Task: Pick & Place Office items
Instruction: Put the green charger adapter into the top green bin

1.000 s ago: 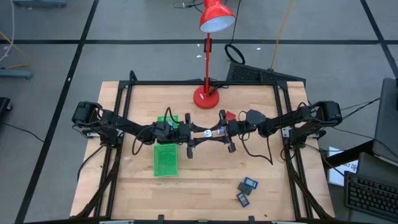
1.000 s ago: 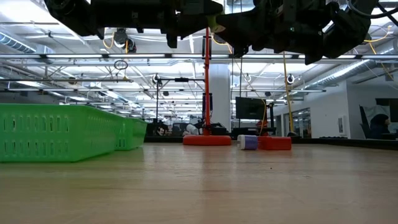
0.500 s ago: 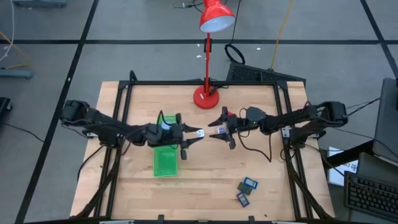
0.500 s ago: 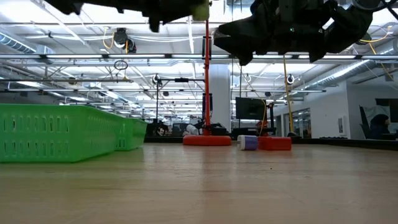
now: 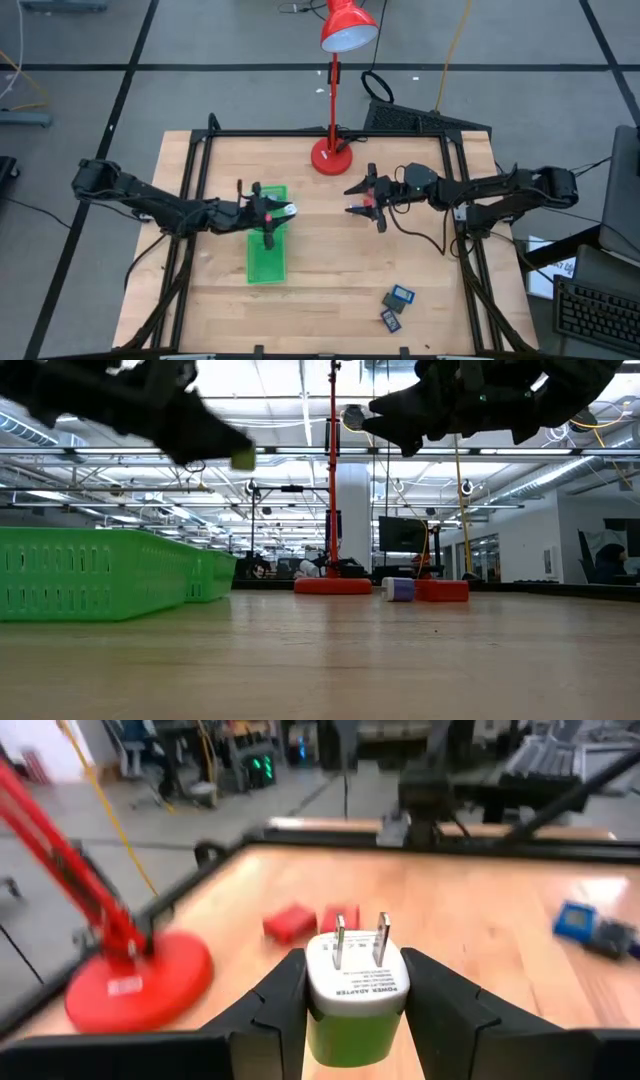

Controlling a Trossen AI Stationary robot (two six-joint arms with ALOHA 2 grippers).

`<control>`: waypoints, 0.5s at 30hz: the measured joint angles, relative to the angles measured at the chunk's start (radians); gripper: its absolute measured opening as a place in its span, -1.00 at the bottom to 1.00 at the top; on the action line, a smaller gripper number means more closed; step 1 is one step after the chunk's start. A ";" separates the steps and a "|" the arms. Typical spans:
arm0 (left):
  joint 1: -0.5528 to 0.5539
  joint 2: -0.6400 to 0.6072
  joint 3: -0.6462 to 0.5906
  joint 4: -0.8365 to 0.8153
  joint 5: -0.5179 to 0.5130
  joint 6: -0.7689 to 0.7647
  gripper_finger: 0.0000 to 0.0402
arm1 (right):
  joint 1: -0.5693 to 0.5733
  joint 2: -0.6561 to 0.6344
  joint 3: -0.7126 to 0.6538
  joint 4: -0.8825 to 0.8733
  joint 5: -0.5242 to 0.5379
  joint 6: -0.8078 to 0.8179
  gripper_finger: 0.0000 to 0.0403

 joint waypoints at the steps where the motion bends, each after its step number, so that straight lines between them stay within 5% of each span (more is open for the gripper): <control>1: 0.001 -0.024 -0.032 -0.003 0.020 -0.020 -0.34 | -0.002 0.000 0.000 -0.002 0.001 -0.002 0.06; 15: 0.026 -0.091 -0.271 0.013 -0.051 -0.275 -0.30 | -0.006 0.001 0.000 0.004 0.028 -0.010 0.05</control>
